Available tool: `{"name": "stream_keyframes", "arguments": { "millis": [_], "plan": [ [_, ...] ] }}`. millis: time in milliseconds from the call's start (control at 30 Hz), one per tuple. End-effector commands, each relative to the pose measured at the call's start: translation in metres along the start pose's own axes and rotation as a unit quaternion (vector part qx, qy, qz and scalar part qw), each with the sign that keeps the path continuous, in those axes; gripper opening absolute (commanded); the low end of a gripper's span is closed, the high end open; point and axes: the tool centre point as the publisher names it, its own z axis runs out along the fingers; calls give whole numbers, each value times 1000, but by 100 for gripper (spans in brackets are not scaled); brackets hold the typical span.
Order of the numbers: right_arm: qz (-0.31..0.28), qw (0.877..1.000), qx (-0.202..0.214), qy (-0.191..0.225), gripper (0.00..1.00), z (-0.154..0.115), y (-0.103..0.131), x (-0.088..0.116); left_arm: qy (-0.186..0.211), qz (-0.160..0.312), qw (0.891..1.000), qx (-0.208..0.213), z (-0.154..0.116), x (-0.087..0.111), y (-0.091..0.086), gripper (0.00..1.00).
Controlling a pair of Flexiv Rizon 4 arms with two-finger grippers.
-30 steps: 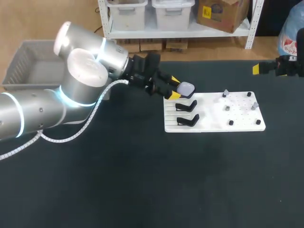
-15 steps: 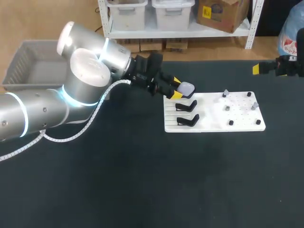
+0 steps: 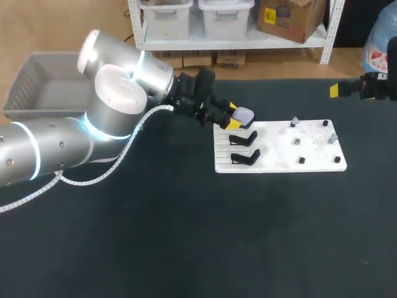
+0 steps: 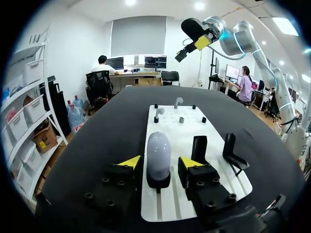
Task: Pick up each earbud case from the left stands, insert the matching earbuds, close the lid, and place the case in the box.
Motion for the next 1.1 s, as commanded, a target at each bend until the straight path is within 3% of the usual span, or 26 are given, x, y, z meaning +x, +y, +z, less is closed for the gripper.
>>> {"name": "stream_keyframes", "arguments": {
  "millis": [33, 567, 600, 667, 700, 833, 867, 1100],
  "plan": [
    [0, 1000, 0, 0, 100, -1, 0, 0, 0, -1, 1000, -1, 2, 1, 2, 47],
    [0, 1000, 0, 0, 100, -1, 0, 0, 1, 3, 1000, -6, 5, -1, 3, 40],
    [0, 1000, 0, 0, 100, -1, 0, 0, 1, 3, 1000, -6, 5, -1, 3, 38],
    [0, 1000, 0, 0, 100, -1, 0, 0, 1, 4, 1000, -6, 5, -1, 3, 14],
    [0, 1000, 0, 0, 100, -1, 0, 0, 2, 4, 1000, -7, 6, -1, 2, 9],
    [0, 1000, 0, 0, 100, -1, 0, 0, 4, 4, 1000, -9, 5, -1, 2, 6],
    [0, 1000, 0, 0, 100, -1, 0, 0, 4, 4, 1000, -10, 5, -1, 2, 0],
    [0, 1000, 0, 0, 100, -1, 0, 0, -12, 14, 1000, -23, -6, -9, -3, 0]
  ]
}}
